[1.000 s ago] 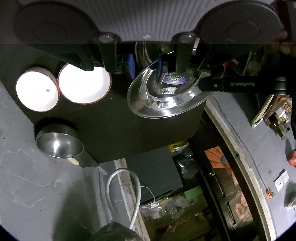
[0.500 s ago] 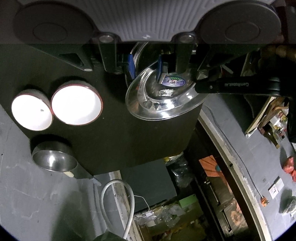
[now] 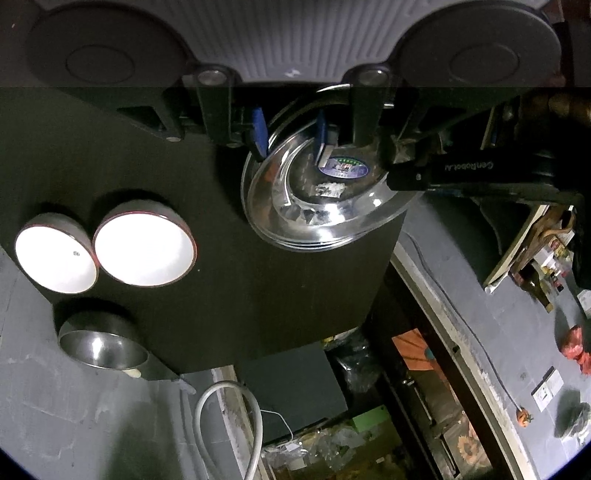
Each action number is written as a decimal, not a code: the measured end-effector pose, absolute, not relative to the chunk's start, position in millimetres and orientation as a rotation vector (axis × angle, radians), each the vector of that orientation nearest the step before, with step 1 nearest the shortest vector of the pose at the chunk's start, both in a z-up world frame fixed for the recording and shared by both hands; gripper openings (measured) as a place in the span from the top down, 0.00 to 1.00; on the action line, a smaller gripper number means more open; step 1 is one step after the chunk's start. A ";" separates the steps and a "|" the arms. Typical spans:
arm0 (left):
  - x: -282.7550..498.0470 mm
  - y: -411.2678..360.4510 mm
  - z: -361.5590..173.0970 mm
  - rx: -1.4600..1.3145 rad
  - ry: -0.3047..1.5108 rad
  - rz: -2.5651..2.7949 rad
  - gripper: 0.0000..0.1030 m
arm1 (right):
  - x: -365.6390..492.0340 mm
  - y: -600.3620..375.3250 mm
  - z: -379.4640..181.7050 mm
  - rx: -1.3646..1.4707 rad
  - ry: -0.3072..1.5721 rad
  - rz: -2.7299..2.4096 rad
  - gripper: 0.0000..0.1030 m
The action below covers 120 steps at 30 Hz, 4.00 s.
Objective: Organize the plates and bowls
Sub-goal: 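Lift the blue-logo plate with both grippers and carry it over the large plate, then lower the blue-logo plate onto the large plate and open both grippers, then move both grippers to the steel pot with the cream handle, then close both grippers on the rim of the steel pot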
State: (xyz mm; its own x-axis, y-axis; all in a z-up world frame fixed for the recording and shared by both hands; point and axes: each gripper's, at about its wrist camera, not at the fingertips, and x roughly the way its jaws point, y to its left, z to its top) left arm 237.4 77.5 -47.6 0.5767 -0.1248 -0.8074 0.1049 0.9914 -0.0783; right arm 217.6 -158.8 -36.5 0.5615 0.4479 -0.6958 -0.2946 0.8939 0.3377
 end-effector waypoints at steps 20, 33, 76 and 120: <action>236.8 67.4 -47.9 0.035 0.940 -0.124 0.72 | 217.6 -155.2 -39.1 0.186 0.876 0.426 0.67; 238.2 64.7 -49.6 0.032 0.949 -0.125 0.72 | 214.7 -150.9 -40.0 0.171 0.878 0.417 0.64; 248.9 80.6 -22.7 -0.252 0.721 -0.008 0.01 | 213.9 -178.5 -28.8 0.178 0.779 0.388 0.00; 525.4 -112.3 -87.1 -0.213 0.855 -0.474 0.56 | 410.3 -298.7 -73.0 0.421 0.714 -0.071 0.50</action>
State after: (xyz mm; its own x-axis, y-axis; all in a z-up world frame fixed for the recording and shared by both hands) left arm 525.4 -112.3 -87.1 0.5607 -0.4826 -0.6728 0.3155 0.8758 -0.3653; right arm 410.3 -298.7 -73.0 0.7572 0.0787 -0.6484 0.2050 0.9139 0.3503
